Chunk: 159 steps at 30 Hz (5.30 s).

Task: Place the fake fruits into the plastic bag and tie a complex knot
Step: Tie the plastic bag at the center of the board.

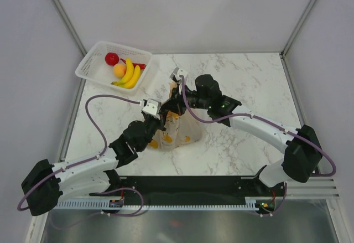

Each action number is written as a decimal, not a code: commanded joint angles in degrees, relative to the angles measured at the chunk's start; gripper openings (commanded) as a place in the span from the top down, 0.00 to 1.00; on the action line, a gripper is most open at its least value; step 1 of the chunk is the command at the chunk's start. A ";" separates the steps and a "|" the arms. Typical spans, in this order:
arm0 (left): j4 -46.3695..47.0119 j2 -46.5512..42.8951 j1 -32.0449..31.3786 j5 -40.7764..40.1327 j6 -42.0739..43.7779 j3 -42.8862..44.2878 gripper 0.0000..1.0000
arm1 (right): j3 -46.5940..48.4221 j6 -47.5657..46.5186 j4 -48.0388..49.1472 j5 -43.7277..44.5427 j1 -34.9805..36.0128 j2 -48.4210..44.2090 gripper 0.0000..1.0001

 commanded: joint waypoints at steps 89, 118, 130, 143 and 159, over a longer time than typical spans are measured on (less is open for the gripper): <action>-6.20 -3.99 1.71 17.52 -18.98 9.02 0.14 | 1.78 11.01 -2.24 26.81 9.95 -14.65 1.00; -52.11 -17.97 1.80 17.43 -9.58 26.07 0.00 | -1.84 11.88 11.02 -25.04 -3.33 -13.52 1.00; -57.65 -16.76 1.80 19.80 -5.10 27.92 0.00 | -4.63 13.65 17.28 -23.64 -3.86 -7.62 1.00; -58.08 -11.04 1.71 23.93 -15.71 28.36 0.19 | -17.30 10.57 22.37 -13.09 -4.47 -12.72 1.00; -49.12 -10.07 1.71 28.15 -34.69 21.06 0.43 | -23.80 15.14 33.80 -11.60 -6.76 -13.42 1.00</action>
